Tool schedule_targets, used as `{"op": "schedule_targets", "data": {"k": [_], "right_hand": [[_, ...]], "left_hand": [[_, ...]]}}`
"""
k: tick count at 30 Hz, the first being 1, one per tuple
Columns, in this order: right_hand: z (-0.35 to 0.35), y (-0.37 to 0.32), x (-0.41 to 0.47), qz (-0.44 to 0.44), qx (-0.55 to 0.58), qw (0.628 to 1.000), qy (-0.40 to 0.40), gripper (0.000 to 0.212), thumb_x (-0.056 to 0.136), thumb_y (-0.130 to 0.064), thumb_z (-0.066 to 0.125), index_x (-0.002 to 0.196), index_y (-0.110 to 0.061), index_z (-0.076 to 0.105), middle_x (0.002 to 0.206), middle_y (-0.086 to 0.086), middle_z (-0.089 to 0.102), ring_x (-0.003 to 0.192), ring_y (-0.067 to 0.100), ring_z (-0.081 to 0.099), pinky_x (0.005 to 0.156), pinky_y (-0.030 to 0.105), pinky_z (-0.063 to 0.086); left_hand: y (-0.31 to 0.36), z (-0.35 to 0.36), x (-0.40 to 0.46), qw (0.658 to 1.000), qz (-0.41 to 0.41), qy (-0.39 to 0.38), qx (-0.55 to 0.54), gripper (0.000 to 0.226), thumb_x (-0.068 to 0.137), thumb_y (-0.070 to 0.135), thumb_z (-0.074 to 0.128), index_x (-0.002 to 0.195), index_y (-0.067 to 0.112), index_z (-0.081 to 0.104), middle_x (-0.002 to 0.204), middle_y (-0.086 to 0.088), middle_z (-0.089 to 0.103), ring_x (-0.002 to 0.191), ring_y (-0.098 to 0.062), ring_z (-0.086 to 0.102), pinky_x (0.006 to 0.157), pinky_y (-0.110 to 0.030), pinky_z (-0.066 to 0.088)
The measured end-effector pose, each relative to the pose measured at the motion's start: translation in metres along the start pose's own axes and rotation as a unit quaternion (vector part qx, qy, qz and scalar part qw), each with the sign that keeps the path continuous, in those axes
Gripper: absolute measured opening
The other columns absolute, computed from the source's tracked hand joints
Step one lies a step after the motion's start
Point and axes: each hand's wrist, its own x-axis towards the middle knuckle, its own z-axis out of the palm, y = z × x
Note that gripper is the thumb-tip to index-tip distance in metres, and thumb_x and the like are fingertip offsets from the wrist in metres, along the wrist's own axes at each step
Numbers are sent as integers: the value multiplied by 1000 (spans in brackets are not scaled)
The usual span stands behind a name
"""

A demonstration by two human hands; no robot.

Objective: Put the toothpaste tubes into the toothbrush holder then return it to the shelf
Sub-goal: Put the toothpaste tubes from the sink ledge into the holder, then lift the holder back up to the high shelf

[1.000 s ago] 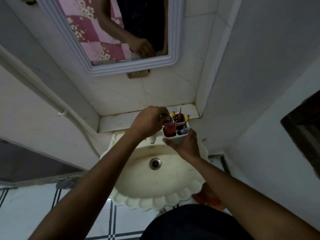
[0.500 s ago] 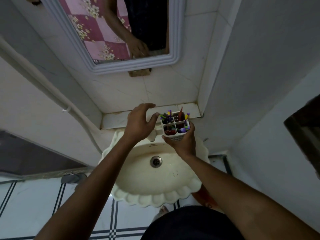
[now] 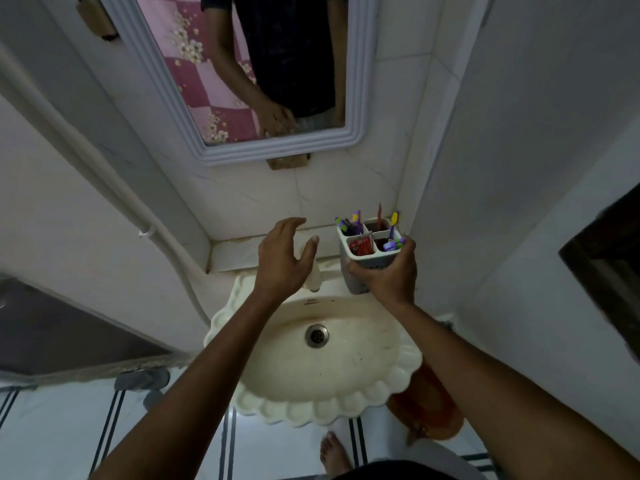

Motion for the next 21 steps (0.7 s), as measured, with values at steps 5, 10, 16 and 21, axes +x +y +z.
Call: {"op": "schedule_targets", "data": {"k": [5, 10, 16, 21], "right_hand": [[-22, -67, 21, -77, 66, 993, 65, 112, 49, -62, 99, 138, -8, 58, 128, 4, 72, 110, 18, 72, 86, 8, 51], [-53, -149, 47, -153, 104, 979, 85, 111, 53, -66, 102, 141, -16, 56, 132, 3, 69, 118, 23, 71, 93, 38, 63], [-101, -262, 67, -218, 153, 958, 110, 106, 51, -74, 98, 132, -17, 60, 123, -1, 72, 111, 17, 73, 88, 32, 63], [-151, -363, 72, -264, 193, 937, 121, 103, 45, -82, 96, 124, -26, 60, 119, -11, 72, 106, 9, 73, 87, 28, 63]], "left_hand": [[20, -19, 12, 999, 30, 24, -3, 50, 104, 47, 66, 144, 18, 63, 143, 0, 66, 132, -19, 61, 112, -49, 48], [61, -57, 41, 995, 69, 76, -8, 50, 104, 51, 64, 145, 22, 61, 144, 4, 65, 134, -16, 59, 115, -49, 46], [133, -134, 91, 976, 146, 162, -11, 54, 104, 49, 64, 146, 16, 60, 145, -3, 64, 133, -19, 59, 112, -44, 49], [204, -207, 123, 949, 214, 230, -23, 56, 102, 56, 59, 143, 18, 61, 142, 0, 65, 129, -18, 60, 107, -48, 53]]}}
